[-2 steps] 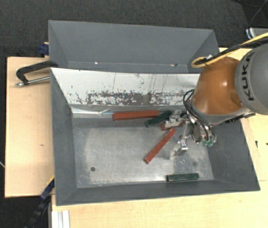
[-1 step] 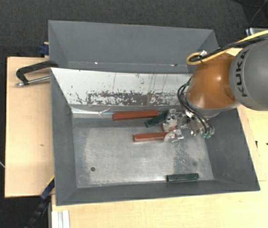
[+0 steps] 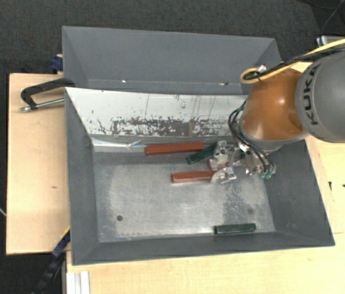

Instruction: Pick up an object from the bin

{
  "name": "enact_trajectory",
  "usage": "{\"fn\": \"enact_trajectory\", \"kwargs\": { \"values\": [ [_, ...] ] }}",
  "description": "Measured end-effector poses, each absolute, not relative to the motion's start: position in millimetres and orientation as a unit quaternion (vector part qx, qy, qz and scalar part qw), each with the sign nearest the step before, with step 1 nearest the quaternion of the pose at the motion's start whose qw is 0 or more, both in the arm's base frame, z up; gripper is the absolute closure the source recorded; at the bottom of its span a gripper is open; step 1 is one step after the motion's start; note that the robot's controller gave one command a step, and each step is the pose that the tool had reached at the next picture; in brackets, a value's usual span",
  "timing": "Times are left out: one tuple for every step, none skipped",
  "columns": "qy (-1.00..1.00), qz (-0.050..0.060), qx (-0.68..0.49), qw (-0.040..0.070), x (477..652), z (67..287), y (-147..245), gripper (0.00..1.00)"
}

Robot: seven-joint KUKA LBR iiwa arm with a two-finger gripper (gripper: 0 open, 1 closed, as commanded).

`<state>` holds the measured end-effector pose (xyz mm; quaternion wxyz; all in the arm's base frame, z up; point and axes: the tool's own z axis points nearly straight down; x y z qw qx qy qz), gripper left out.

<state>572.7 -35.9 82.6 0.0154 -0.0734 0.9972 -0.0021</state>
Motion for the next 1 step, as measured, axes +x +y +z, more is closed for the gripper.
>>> {"fn": "enact_trajectory", "kwargs": {
  "values": [
    [0.995, 0.000, -0.100, 0.004, 589.7, 220.4, -0.1, 1.00]
  ]
}}
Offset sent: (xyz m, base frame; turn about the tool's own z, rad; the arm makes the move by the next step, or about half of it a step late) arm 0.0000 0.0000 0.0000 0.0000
